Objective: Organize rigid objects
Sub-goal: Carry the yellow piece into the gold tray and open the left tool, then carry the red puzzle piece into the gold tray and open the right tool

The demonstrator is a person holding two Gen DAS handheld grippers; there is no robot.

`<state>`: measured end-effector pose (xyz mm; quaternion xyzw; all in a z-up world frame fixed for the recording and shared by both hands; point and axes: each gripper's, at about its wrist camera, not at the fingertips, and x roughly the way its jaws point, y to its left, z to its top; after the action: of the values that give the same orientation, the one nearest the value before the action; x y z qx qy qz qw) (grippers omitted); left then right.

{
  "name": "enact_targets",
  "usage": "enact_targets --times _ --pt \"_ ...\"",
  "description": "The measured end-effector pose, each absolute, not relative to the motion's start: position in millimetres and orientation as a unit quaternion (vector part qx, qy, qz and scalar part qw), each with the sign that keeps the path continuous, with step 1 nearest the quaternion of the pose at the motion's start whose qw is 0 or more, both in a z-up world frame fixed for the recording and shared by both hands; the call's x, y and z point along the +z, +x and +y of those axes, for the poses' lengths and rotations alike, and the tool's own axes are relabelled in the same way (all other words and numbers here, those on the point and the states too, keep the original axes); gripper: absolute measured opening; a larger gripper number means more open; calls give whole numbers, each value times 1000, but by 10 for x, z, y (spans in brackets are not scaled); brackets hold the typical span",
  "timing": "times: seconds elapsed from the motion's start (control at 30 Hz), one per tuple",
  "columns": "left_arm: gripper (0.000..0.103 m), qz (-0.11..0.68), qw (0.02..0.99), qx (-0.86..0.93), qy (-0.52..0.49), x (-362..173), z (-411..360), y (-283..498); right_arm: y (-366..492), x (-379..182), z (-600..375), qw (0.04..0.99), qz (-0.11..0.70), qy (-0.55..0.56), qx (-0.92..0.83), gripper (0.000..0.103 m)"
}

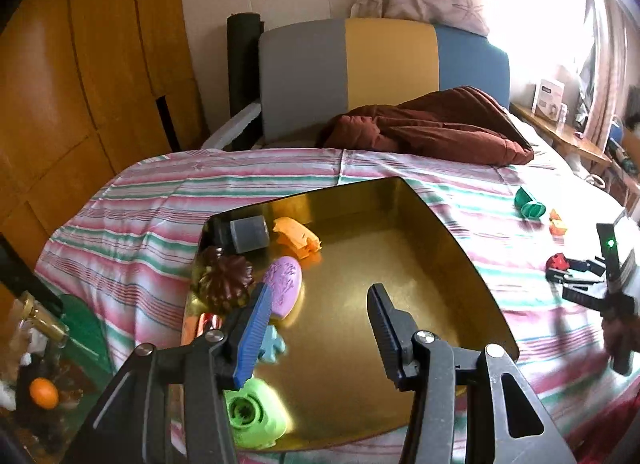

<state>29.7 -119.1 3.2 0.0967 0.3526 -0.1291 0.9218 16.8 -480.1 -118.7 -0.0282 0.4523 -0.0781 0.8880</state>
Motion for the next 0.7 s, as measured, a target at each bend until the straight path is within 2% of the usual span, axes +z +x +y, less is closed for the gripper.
enact_targets --times 0.1,0.7 --pt "54 357 921 -126 96 1 -1142 262 164 -1188 -4804 889 450 -28 -78 46" --pt "54 395 909 -103 78 -250 -957 212 155 -1197 -4806 892 445 -27 -79 46"
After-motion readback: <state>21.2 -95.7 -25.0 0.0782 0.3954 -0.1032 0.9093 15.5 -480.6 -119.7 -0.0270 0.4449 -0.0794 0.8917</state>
